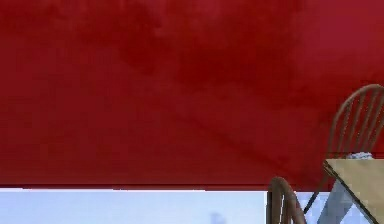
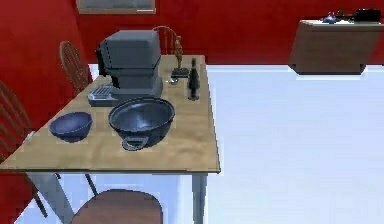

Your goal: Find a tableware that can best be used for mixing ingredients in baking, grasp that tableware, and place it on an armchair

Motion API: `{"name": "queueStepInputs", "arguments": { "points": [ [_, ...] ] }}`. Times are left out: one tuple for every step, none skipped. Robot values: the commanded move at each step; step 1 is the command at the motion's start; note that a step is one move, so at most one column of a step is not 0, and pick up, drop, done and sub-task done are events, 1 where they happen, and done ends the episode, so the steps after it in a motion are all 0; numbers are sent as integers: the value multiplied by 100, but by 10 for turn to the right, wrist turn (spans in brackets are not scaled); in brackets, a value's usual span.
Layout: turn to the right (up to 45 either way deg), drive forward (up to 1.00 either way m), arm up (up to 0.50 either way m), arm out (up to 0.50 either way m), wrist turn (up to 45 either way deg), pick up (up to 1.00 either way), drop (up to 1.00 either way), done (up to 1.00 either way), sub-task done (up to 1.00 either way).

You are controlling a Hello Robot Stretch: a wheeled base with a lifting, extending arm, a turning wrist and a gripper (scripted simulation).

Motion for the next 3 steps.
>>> {"name": "queueStepInputs", "arguments": {
  "points": [
    [0,60,0,0,0,0,0,0,0],
    [450,0,0,0,0,0,0,0,0],
    [30,0,0,0,0,0,0,0,0]
  ]
}}
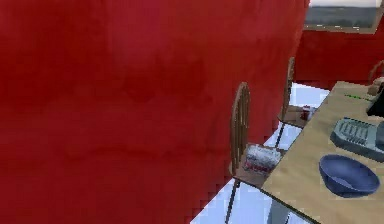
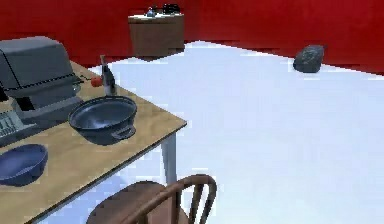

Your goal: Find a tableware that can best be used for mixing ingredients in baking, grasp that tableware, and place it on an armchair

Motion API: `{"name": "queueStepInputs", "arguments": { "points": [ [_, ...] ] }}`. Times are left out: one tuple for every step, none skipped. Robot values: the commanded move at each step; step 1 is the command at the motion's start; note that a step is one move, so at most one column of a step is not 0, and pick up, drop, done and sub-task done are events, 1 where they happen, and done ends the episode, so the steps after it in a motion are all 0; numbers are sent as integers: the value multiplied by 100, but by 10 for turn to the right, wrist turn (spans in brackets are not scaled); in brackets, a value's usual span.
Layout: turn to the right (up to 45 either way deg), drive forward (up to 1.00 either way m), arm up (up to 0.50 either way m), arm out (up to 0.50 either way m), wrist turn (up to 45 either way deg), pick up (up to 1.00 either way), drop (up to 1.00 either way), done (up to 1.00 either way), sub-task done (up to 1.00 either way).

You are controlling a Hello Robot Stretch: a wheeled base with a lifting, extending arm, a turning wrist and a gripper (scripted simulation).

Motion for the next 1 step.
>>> {"name": "queueStepInputs", "arguments": {
  "points": [
    [0,35,0,0,0,0,0,0,0]
  ]
}}
